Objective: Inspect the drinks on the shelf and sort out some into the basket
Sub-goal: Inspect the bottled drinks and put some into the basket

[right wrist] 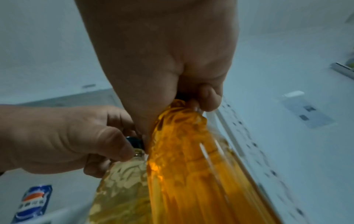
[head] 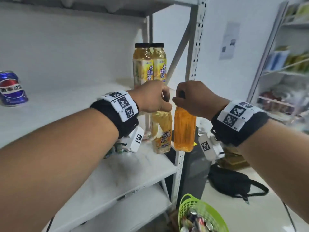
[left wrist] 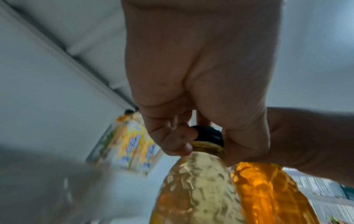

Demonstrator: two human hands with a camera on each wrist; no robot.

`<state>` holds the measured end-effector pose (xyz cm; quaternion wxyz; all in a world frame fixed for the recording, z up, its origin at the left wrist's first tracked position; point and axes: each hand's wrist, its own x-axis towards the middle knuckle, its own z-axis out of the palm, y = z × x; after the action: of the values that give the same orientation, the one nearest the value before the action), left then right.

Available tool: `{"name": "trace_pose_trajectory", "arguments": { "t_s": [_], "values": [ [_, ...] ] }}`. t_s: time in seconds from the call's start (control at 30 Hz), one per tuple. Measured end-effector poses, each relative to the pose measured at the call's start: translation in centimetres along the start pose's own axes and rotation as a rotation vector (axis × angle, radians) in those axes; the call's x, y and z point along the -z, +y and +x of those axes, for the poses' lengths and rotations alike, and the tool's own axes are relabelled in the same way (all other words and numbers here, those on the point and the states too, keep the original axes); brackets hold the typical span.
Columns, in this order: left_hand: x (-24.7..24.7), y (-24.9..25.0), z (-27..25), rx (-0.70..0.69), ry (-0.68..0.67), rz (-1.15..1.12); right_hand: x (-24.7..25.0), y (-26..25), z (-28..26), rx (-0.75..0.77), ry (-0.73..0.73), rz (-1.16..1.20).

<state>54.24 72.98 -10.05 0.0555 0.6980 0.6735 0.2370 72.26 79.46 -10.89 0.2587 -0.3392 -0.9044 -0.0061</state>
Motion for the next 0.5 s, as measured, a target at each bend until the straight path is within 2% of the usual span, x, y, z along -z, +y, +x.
{"name": "trace_pose_trajectory", "arguments": {
  "t_s": [0.3,0.4,0.5],
  "values": [
    [-23.8,-0.6,6.9,0.051,-0.402,0.020,-15.2,15.6,-7.8,-0.115,-0.409,0.060],
    [-30.9,-1.8,7.9,0.081,-0.480,0.006,-20.3,20.3,-10.8,-0.181,-0.528,0.113],
    [-37.4,-2.5,8.3,0.129,-0.541,-0.037,-25.6,24.4,-14.1,-0.237,-0.577,0.188]
  ]
}}
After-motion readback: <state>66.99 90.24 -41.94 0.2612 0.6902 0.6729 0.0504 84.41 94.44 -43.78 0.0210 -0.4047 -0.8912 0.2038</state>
